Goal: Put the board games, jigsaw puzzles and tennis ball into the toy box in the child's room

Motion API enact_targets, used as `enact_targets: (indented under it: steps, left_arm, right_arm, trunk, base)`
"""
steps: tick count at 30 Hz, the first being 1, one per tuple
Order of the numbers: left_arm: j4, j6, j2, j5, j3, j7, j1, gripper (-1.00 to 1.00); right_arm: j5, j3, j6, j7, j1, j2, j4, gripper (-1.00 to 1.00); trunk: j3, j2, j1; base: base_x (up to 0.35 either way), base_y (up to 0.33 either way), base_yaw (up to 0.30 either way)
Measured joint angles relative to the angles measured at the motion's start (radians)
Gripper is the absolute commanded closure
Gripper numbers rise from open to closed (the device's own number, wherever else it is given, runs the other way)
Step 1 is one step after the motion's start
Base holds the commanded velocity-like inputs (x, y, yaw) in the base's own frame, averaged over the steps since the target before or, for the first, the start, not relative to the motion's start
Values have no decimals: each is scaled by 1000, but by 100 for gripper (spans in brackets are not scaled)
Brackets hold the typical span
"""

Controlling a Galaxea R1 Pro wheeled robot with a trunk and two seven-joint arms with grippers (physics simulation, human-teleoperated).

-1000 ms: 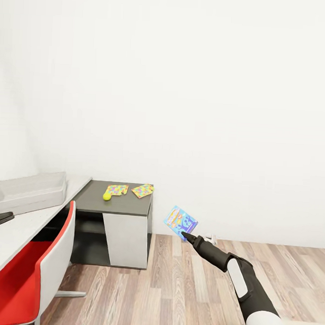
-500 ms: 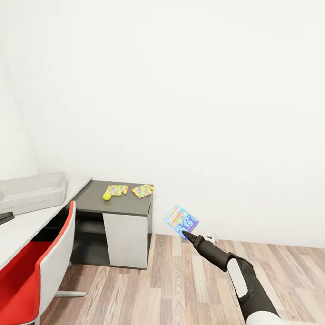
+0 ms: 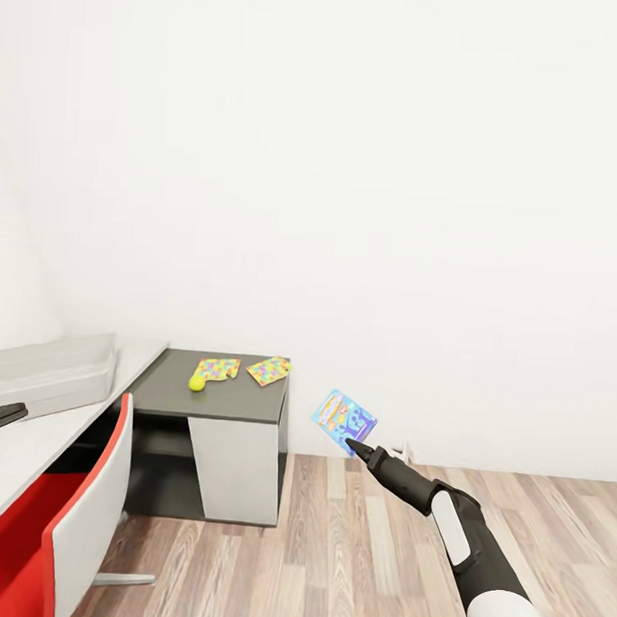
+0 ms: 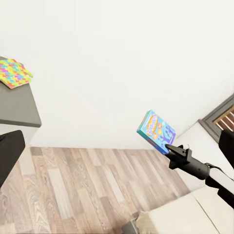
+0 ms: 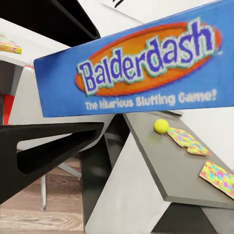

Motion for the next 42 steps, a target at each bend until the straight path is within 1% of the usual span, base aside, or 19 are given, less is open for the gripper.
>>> enact_targets:
  steps: [6, 26, 31, 42]
  left_arm:
    - [0, 0, -1, 0, 0, 0, 0, -100]
    - [0, 0, -4, 0, 0, 0, 1, -100]
    - [0, 0, -5, -1, 0, 0, 0, -100]
    - [0, 0, -5, -1, 0, 0, 0, -100]
  right_arm:
    - [2, 1, -2, -1, 0, 0, 0, 100]
    - [3, 7, -2, -2, 0, 0, 0, 100]
    - [0, 8, -1, -1, 0, 0, 0, 100]
    - [-1, 9, -1, 0, 0, 1, -3, 100]
  trunk:
    - [0, 0, 0]
    - [0, 0, 0]
    - [0, 0, 0]
    - [0, 0, 0]
  base:
    - [249, -129, 126]
    - [243, -205, 273]
    - [145, -88, 73]
    - [8, 3, 3]
